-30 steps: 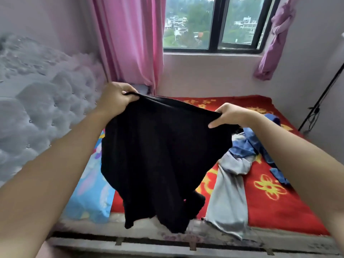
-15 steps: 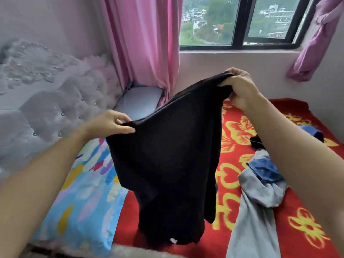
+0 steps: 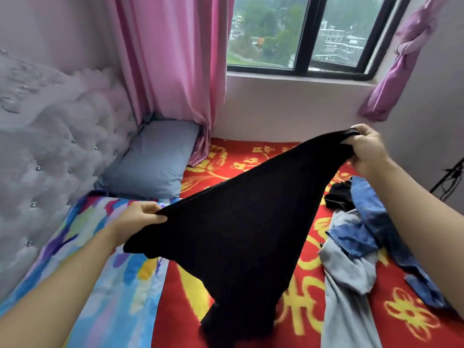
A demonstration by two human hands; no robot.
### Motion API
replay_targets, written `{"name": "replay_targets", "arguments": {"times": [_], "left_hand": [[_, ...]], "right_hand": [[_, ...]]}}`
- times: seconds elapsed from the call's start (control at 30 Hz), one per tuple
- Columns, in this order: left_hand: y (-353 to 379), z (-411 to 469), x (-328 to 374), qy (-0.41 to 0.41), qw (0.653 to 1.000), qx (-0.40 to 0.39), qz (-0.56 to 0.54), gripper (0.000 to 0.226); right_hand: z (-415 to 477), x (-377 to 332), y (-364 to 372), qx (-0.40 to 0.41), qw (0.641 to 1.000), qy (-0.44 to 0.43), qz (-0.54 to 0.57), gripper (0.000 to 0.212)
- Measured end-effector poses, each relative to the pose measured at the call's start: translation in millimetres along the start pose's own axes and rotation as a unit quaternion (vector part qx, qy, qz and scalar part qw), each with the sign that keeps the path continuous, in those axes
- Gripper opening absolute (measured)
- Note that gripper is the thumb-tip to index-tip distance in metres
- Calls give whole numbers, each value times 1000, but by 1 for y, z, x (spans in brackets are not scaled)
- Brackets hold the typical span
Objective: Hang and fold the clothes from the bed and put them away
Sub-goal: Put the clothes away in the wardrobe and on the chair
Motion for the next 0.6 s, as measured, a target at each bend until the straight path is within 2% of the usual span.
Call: {"name": "replay_targets", "arguments": {"times": [0.1, 0.17, 0.27, 0.33, 0.4, 0.43, 0.5, 0.53, 0.6], "left_hand": [[-13, 14, 3, 18, 993, -24, -110, 17], [-20, 24, 5, 37, 988, -44, -141, 24], [-30, 31, 12, 57, 987, -69, -131, 18], [-38, 34, 13, 45, 990, -97, -94, 18], [-38, 38, 11, 4, 989, -144, 18, 16], [-37, 39, 6, -19, 978, -173, 119, 14], [-27, 45, -2, -63, 917, -209, 333, 16], [-21, 49, -7, -83, 890, -208, 397, 19], [-17, 56, -15, -99, 864, -173, 463, 19]], "right_hand": [[-1, 31, -18, 27, 990, 45, -134, 42], [-2, 49, -30, 34, 979, 54, -195, 43], [-6, 67, -47, 17, 949, 54, -311, 42], [-10, 77, -58, -46, 908, 62, -412, 41], [-17, 89, -73, -90, 855, 92, -503, 42], [-19, 97, -78, -104, 829, 116, -537, 43], [-24, 107, -88, -101, 794, 175, -574, 43], [-25, 112, -92, -93, 777, 201, -590, 39], [-30, 122, -91, -97, 740, 253, -616, 24]]}}
Point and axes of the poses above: each hand's wrist, its own z-axis towards the middle knuckle, its own y-axis out of the palm, x = y × z, the point moved 1 cm from there along z, towards the middle knuckle, and after that the axes turned 13 degrees about -x, right-handed, at the moved point
